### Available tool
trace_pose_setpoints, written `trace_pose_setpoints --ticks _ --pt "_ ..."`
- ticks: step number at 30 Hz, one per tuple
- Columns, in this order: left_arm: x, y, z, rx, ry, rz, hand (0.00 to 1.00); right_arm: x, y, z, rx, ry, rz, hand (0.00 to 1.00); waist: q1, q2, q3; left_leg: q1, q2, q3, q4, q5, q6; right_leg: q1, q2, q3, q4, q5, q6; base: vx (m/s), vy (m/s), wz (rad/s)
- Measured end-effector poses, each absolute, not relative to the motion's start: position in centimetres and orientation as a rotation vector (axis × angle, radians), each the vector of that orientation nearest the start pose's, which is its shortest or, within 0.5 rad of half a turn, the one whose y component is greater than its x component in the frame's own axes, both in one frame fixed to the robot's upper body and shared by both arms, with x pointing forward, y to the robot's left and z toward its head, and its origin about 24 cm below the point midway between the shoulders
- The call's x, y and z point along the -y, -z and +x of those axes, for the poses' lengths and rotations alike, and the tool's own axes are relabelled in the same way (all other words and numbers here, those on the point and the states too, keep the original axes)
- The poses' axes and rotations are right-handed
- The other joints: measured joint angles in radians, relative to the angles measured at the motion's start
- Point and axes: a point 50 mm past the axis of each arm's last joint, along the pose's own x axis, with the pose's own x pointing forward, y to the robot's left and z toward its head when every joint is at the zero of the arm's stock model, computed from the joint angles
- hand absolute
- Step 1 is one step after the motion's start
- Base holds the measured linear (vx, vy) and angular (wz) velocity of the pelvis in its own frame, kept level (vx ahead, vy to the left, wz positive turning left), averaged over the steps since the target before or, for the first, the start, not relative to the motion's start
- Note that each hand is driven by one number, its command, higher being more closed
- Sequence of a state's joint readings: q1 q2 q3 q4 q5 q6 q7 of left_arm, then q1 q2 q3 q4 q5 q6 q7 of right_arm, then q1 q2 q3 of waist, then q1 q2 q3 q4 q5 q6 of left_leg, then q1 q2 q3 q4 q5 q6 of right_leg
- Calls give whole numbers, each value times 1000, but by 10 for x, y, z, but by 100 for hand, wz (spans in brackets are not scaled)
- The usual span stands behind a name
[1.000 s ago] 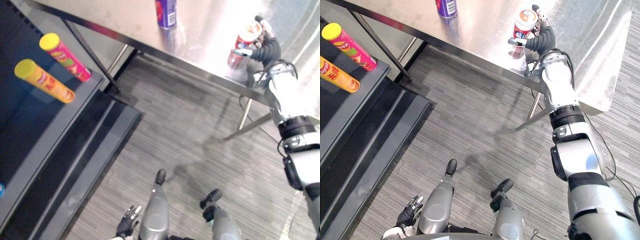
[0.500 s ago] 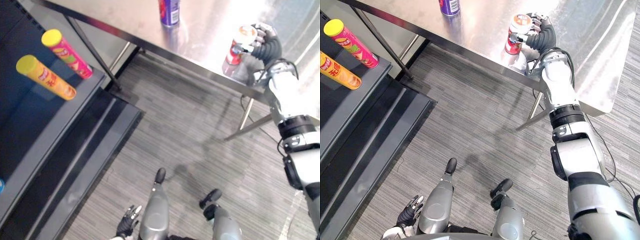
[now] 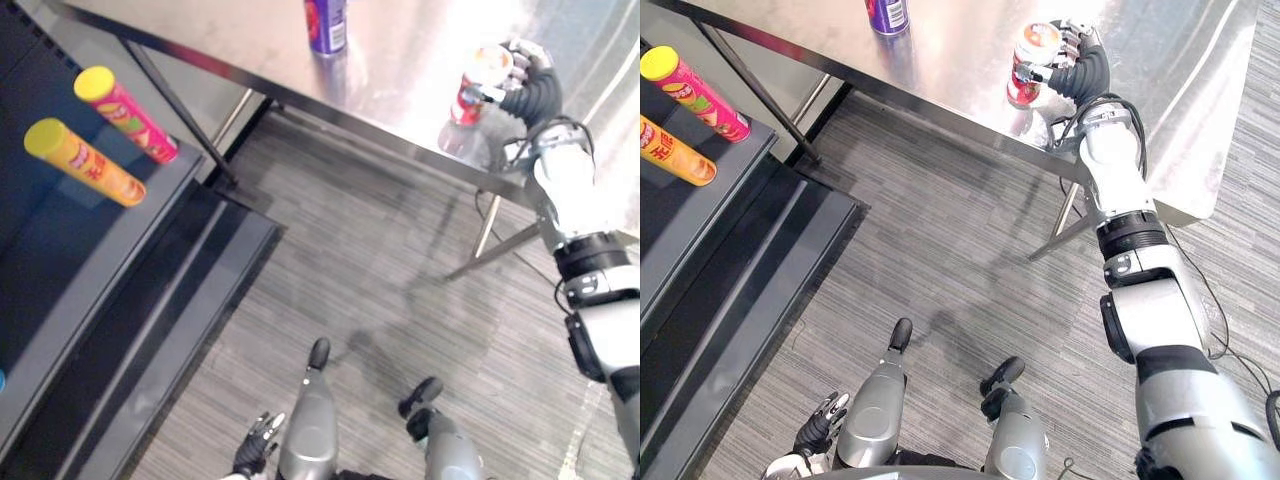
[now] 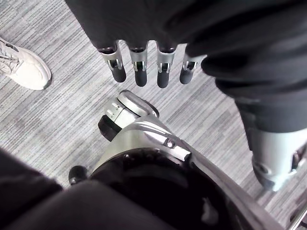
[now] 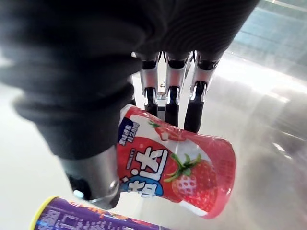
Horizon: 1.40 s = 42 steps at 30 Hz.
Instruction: Put the gum and the chips on the shelf.
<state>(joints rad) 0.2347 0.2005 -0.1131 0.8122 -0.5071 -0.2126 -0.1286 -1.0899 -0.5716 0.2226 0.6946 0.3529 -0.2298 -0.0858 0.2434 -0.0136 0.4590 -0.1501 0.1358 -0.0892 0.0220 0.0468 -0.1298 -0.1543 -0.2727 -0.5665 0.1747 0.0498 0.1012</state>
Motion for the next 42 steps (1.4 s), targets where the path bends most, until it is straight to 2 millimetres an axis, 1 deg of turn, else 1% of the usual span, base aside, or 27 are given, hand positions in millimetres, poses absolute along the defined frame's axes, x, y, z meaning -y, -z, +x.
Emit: trace_pose_setpoints --ticks 2,5,7,8,9,10,11,12,13,15,16,18,22,24,27,29,31,32,34,38,42 --pt "-210 136 98 -796 -179 -266 0 194 -293 379 671 2 -236 100 -8 -6 -3 7 3 6 -5 0 0 1 5 10 -3 0 0 10 -27 -7" --pt "-211 136 96 -806 -189 -262 0 189 -294 367 731 -26 -230 100 -14 -17 -9 31 7 27 -21 1 -1 3 9 31 -6 0 0 23 -29 -18" --pt "-218 137 92 -821 -211 -245 0 190 -291 355 771 -45 -226 100 -43 -42 -29 36 11 38 -29 0 -1 4 19 41 -22 3 3 27 -24 -14" --pt "-220 137 91 -821 -220 -243 0 191 -289 353 772 -47 -223 100 -46 -50 -34 42 15 49 -33 0 -1 3 23 49 -26 4 3 33 -30 -30" --pt "-223 137 89 -824 -236 -241 0 193 -282 349 764 -50 -221 100 -50 -65 -51 54 19 61 -41 0 -2 4 32 63 -37 9 2 38 -33 -34" --pt "-225 137 89 -825 -250 -239 0 198 -273 345 750 -49 -213 100 -54 -75 -77 65 23 74 -52 -1 -3 6 38 71 -48 12 3 46 -30 -34" --pt "-225 137 88 -826 -252 -238 0 201 -269 343 741 -51 -213 100 -54 -78 -90 71 24 80 -56 -2 -4 8 42 77 -55 15 3 53 -17 -22" --pt "-225 137 88 -829 -253 -233 0 203 -261 339 725 -64 -216 100 -67 -82 -117 73 26 84 -56 -5 -5 11 46 80 -65 17 4 68 -11 -16" --pt "-225 138 87 -829 -262 -238 0 203 -258 336 720 -83 -219 100 -82 -80 -127 90 28 89 -59 -8 -6 27 50 83 -74 19 4 53 -9 -19" --pt "-225 139 85 -834 -278 -248 0 202 -254 333 712 -112 -206 100 -91 -81 -145 106 33 105 -61 -14 -7 37 59 97 -87 23 5 23 -12 -21" --pt "-226 140 83 -841 -283 -243 0 201 -252 329 714 -138 -192 100 -104 -80 -168 107 37 111 -61 -17 -9 39 67 101 -103 27 6 15 -17 -18" --pt "-225 141 82 -849 -279 -233 0 199 -249 326 711 -161 -192 100 -105 -79 -184 113 41 125 -62 -20 -9 41 74 112 -116 31 6 16 -20 -20" --pt "-226 144 73 -870 -322 -254 0 201 -227 320 632 -200 -118 100 -108 -79 -230 130 50 136 -65 -30 -15 61 90 117 -143 35 12 23 -12 -9" --pt "-227 144 70 -877 -334 -255 0 200 -224 319 620 -205 -87 100 -112 -78 -243 136 52 140 -71 -30 -15 66 94 121 -151 40 8 35 -9 -5" --pt "-226 146 64 -890 -355 -268 0 196 -221 319 606 -242 -36 100 -132 -77 -264 137 51 144 -70 -34 -17 80 101 120 -189 58 9 11 3 -1" --pt "-225 146 64 -898 -355 -262 0 198 -208 317 556 -245 -2 100 -134 -76 -278 143 47 151 -70 -39 -17 94 102 122 -212 68 12 36 13 -7" --pt "-224 148 62 -909 -349 -253 0 199 -190 316 481 -236 24 100 -137 -72 -292 159 41 162 -70 -46 -16 111 101 130 -234 78 16 39 19 -11" --pt "-224 148 61 -915 -351 -254 0 200 -186 315 465 -233 25 100 -140 -71 -299 158 39 163 -69 -47 -16 113 101 131 -241 82 17 35 19 -3" --pt "-224 150 57 -935 -361 -253 0 202 -177 314 418 -234 51 100 -157 -64 -309 161 33 167 -59 -58 -16 127 98 134 -262 92 21 27 19 -5" --pt "-223 151 55 -943 -365 -252 0 203 -167 311 371 -236 70 100 -162 -53 -320 174 33 188 -49 -72 -15 139 101 150 -280 101 22 16 9 -13" --pt "-223 151 55 -950 -365 -253 0 199 -163 309 361 -260 83 100 -171 -47 -329 176 32 190 -49 -74 -16 139 101 153 -280 101 22 7 3 -3"
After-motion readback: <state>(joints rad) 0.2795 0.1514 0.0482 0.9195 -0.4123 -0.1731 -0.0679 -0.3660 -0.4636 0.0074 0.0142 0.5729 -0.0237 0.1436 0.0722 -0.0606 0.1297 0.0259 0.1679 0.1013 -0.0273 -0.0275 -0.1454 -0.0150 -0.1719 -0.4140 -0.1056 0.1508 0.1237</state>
